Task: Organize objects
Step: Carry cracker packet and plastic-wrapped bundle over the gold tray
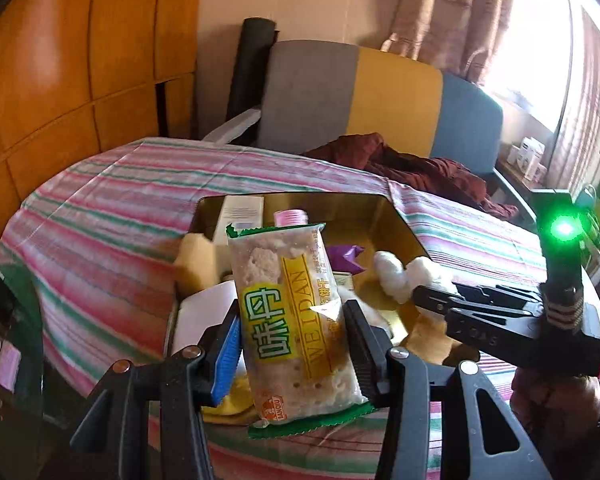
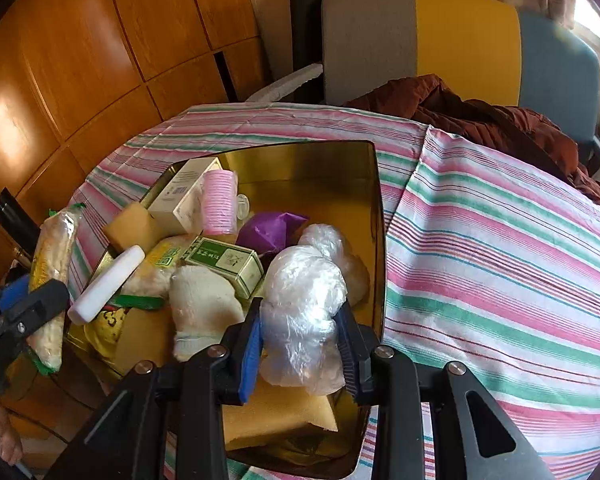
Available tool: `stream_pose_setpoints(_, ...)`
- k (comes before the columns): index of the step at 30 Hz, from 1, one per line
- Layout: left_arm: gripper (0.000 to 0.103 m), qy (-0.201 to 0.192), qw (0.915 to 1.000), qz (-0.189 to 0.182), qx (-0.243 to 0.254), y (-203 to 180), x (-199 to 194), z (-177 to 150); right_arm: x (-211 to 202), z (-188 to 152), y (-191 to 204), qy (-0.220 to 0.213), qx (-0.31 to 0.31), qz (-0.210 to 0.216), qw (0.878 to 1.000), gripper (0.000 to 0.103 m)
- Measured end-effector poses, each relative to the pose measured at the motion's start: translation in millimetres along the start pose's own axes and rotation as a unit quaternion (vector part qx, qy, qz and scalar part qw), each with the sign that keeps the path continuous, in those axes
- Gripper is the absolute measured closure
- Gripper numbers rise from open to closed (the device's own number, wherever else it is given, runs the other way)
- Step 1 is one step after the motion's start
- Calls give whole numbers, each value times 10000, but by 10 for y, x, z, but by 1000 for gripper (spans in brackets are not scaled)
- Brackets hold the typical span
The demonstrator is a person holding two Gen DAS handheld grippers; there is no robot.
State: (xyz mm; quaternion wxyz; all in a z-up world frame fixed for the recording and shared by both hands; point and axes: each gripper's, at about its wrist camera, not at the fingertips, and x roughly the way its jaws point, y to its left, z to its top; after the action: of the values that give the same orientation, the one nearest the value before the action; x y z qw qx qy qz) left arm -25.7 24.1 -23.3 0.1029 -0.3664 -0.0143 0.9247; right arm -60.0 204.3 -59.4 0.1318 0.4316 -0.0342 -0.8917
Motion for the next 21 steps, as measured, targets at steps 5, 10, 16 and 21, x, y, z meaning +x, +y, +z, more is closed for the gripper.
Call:
stream_pose_setpoints(5, 54, -16, 9999, -40, 148, -109, 44, 52, -63, 90, 3, -140, -60, -17, 9999, 69)
stream_pose_setpoints(10, 54, 54, 9998, -37, 187, -137, 134, 70, 39, 105, -12, -50, -15, 19, 10000, 69)
stream_pose_setpoints(16, 54, 154, 9997, -18, 210, -149, 242, 65, 125, 95, -15, 16, -13, 65, 10000, 69)
stream_pose_setpoints(21, 54, 231, 9995, 15, 232, -169, 347, 69, 164, 86, -54, 52, 34, 93, 9999, 69)
